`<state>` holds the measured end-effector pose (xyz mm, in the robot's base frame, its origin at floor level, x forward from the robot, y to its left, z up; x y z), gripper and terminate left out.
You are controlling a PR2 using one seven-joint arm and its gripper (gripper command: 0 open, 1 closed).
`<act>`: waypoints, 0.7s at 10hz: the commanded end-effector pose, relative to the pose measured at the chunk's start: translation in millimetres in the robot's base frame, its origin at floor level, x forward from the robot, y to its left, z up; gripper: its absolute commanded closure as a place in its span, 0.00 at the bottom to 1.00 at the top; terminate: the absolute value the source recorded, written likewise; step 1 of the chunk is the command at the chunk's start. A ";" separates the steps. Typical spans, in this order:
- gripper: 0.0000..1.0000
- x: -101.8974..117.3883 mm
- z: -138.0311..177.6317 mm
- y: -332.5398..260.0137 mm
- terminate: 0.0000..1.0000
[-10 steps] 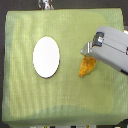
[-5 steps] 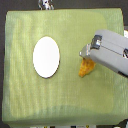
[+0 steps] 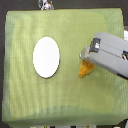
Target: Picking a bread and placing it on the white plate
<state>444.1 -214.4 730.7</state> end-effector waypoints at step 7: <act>1.00 -1.7 9.1 4.8 0.00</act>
<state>441.1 -210.7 733.3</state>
